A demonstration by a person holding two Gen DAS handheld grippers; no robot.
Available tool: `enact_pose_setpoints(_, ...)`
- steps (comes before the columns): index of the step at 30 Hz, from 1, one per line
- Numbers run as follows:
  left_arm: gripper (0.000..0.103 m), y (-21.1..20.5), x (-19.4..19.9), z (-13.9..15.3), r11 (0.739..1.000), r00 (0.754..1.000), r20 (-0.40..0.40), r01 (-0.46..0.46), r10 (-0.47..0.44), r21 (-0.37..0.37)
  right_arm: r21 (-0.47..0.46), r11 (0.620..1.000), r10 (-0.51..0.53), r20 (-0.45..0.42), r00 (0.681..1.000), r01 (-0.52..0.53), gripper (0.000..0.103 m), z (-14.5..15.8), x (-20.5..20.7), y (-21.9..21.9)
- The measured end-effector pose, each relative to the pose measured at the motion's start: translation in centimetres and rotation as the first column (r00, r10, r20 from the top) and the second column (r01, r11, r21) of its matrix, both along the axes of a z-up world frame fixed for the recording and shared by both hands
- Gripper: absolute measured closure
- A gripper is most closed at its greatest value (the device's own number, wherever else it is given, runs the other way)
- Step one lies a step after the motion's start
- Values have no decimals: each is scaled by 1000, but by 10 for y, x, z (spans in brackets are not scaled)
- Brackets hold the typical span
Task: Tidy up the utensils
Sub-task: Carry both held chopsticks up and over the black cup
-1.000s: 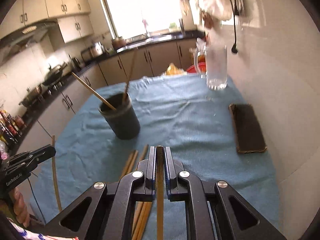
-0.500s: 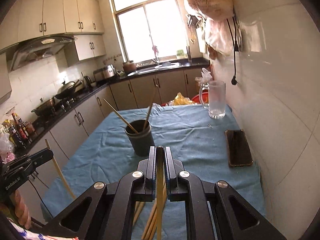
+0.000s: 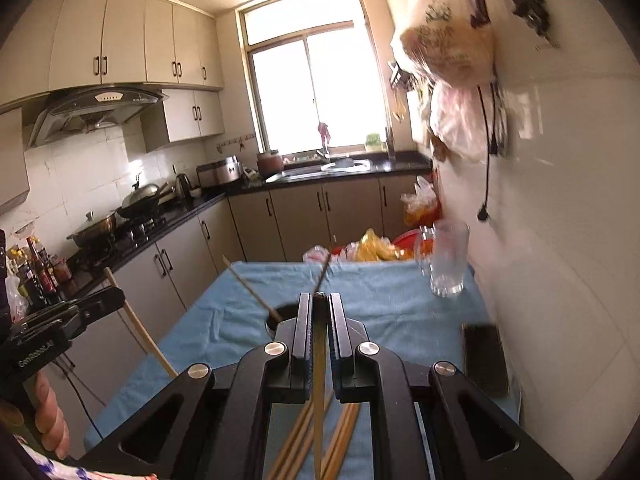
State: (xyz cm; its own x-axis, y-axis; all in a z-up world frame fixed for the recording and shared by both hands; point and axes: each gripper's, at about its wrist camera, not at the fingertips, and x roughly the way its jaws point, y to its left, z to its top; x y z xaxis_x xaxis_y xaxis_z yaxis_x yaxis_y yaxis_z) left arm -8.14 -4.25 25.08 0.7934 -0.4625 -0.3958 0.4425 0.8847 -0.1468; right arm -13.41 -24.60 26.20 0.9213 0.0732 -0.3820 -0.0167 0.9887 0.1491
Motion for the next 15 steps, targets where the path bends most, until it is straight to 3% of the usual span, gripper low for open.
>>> enact_pose_setpoints(9,98,-19,85,40,998,999,-14,-52,51,-42,35,999,-9,82,997,6,95,40,82,8)
enact_pose_setpoints(15,98,-36,140,38,996,996,-41,-78,76,-47,66,997,-39,95,995,33,95,37,136,7)
